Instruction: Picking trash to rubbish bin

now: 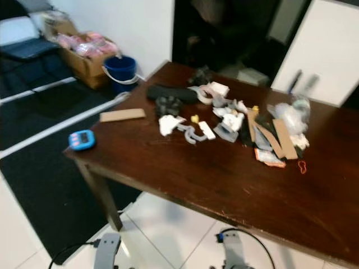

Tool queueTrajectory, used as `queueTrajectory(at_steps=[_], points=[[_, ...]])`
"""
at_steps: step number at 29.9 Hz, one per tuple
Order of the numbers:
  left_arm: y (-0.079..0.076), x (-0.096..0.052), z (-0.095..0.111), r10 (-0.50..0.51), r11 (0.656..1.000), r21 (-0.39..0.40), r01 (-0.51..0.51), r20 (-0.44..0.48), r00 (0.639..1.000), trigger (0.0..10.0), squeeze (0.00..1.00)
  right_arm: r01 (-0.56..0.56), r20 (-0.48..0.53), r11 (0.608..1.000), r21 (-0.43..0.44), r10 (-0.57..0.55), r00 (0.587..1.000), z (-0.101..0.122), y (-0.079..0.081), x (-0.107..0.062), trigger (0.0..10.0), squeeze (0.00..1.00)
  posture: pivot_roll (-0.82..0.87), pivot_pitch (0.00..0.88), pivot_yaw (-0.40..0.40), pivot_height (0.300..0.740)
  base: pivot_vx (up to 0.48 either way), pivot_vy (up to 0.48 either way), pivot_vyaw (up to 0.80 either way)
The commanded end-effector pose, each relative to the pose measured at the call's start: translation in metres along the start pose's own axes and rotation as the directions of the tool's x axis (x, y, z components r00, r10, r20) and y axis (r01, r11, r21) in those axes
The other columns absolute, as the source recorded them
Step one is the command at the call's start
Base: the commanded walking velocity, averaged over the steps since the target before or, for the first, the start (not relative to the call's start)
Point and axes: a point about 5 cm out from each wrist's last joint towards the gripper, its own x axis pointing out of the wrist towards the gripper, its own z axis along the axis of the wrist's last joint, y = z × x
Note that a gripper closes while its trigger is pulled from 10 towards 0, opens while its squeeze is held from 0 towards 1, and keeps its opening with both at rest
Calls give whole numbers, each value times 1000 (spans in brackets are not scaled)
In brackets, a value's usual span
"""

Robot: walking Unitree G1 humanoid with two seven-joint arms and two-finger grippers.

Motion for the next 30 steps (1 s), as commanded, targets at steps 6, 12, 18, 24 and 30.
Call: queueTrajectory(at_steps=[6,12,18,24,30], points=[[0,-2,-14,11,999,-37,-12,-37,999,10000,0,54,-131,999,-6,-55,990,-35,-14,-3,10000,0,96,83,-56,740,0,0,-788],[0,-2,-15,18,999,-39,-19,-37,999,10000,0,78,-165,997,2,-77,983,-45,-19,-5,10000,0,91,84,-58,740,0,0,-786],[5,-4,-17,65,998,-20,-66,-41,997,10000,0,125,-149,991,38,-118,982,-47,-27,-6,10000,0,90,92,-65,740,0,0,-782],[14,-8,-27,115,993,11,-114,-73,991,10000,0,111,-76,992,52,-107,991,-35,-31,-6,10000,0,90,100,-69,740,0,-80,-260],[20,-12,-34,155,988,37,-152,-102,983,10000,0,55,-40,998,31,-54,998,-28,-24,-5,10000,0,89,102,-73,740,0,-480,0]])
